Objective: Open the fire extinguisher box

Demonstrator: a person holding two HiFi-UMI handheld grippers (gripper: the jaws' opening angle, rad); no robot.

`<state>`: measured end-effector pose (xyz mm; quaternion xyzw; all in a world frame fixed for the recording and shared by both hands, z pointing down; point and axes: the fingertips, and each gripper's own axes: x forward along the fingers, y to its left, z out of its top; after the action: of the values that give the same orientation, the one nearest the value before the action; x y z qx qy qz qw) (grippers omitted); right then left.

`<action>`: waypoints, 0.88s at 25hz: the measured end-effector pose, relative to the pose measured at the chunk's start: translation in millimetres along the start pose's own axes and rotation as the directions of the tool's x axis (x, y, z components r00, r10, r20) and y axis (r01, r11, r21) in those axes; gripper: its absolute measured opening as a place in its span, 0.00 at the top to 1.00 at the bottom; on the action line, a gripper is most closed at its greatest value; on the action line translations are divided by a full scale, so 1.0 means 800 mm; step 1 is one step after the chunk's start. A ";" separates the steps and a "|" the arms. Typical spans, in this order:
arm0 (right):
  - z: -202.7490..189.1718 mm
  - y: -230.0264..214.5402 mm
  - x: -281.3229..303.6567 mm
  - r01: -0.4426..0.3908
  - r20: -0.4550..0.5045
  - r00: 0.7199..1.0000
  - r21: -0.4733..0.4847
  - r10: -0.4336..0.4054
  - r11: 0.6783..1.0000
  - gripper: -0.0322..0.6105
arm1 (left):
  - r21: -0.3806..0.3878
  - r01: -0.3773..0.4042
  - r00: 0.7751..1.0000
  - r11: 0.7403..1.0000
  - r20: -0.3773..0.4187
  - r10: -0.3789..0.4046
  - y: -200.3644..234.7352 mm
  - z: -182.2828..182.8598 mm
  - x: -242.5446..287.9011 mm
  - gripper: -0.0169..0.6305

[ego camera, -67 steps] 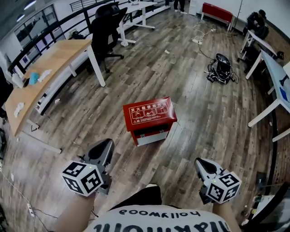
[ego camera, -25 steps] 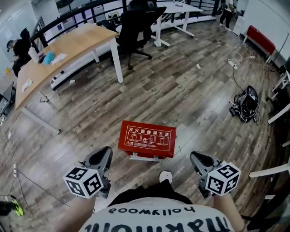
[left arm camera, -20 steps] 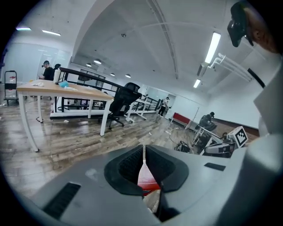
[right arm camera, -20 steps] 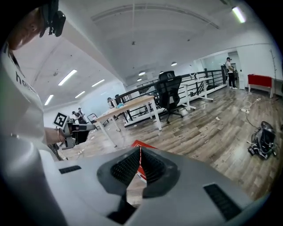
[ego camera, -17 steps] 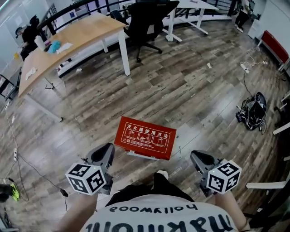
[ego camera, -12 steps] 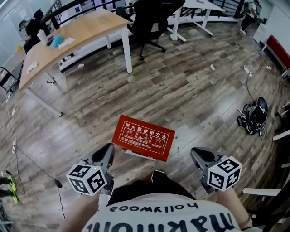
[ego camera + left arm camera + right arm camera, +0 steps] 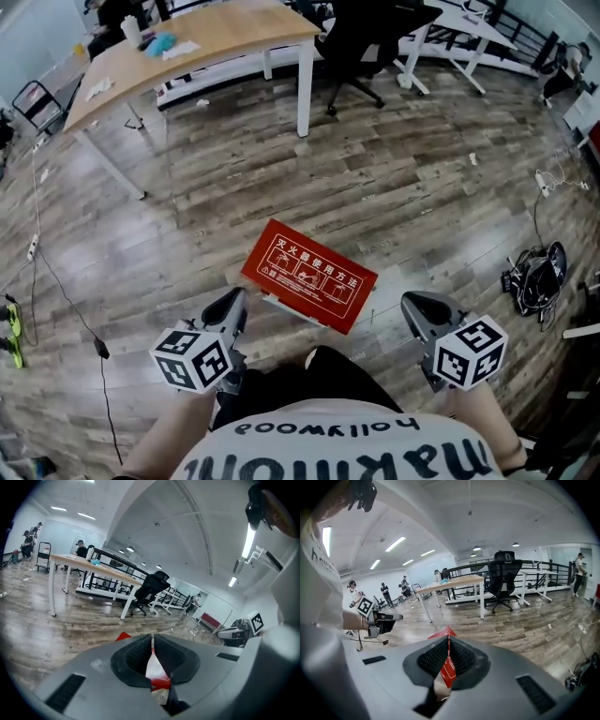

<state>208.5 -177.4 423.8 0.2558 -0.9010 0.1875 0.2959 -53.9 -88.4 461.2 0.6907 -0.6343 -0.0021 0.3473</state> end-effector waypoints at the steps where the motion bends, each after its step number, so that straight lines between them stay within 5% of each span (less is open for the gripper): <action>1: 0.002 0.003 0.005 -0.008 0.002 1.000 -0.003 0.008 1.000 0.93 | -0.009 0.000 1.000 1.000 0.000 0.000 0.001 -0.004 0.000 0.94; 9: -0.009 0.033 0.068 -0.064 0.014 0.998 0.064 0.063 0.996 0.93 | -0.125 0.072 0.995 0.990 -0.054 -0.080 0.026 -0.057 0.035 0.94; 14: -0.042 0.053 0.104 -0.060 -0.037 0.997 0.097 0.063 0.993 0.93 | -0.188 -0.012 0.991 0.982 -0.133 -0.014 0.081 -0.108 0.053 0.94; 18: -0.065 0.060 0.114 -0.055 -0.072 0.995 0.120 0.064 0.991 0.93 | -0.312 -0.003 0.980 0.950 -0.191 -0.060 0.102 -0.144 0.072 0.93; 22: -0.090 0.059 0.115 -0.038 -0.103 0.993 0.157 0.054 0.987 0.93 | -0.400 0.081 0.957 0.913 -0.223 -0.183 0.105 -0.179 0.103 0.72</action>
<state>149.4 -136.5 527.0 0.2466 -0.8724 0.2769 0.3185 -47.6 -88.4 646.2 0.6444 -0.5227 -0.0619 0.5547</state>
